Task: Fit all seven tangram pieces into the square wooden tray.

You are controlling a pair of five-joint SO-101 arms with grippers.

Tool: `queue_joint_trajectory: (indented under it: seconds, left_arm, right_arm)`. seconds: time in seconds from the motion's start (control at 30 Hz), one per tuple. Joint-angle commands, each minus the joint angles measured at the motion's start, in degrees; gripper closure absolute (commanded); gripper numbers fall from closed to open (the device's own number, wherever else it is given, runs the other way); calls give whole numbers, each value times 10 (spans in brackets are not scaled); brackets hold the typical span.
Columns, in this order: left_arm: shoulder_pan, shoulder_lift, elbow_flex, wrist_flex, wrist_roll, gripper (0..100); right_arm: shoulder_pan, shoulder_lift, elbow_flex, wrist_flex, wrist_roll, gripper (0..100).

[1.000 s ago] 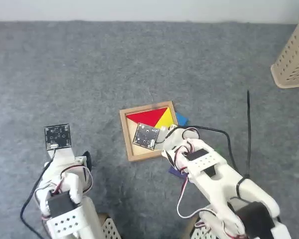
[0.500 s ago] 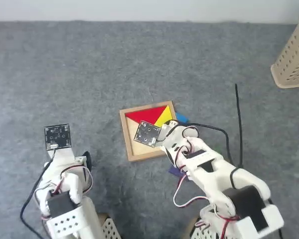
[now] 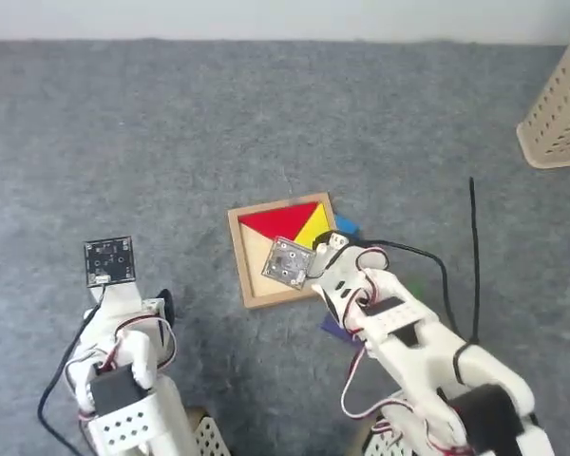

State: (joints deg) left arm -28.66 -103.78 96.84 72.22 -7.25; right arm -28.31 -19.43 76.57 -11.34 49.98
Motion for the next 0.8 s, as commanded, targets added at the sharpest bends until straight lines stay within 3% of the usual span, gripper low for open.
queue_joint_trajectory:
  seconds: [0.0,0.1,0.33,0.47,0.77]
  left_arm:
    - [1,-6,-3,2,5,775]
    - [1,-6,-3,2,5,775]
    - [1,-6,-3,2,5,775]
    - [1,-6,-3,2,5,775]
    - [1,-6,-3,2,5,775]
  right_arm:
    - [10,-59,1,3,-7,992]
    - [29,-96,-31,107,-24,992]
    - [107,-126,-185,414,-198,992]
    - [111,-132,-215,507,-225,992]
    - [115,-131,-352,862,-261,992]
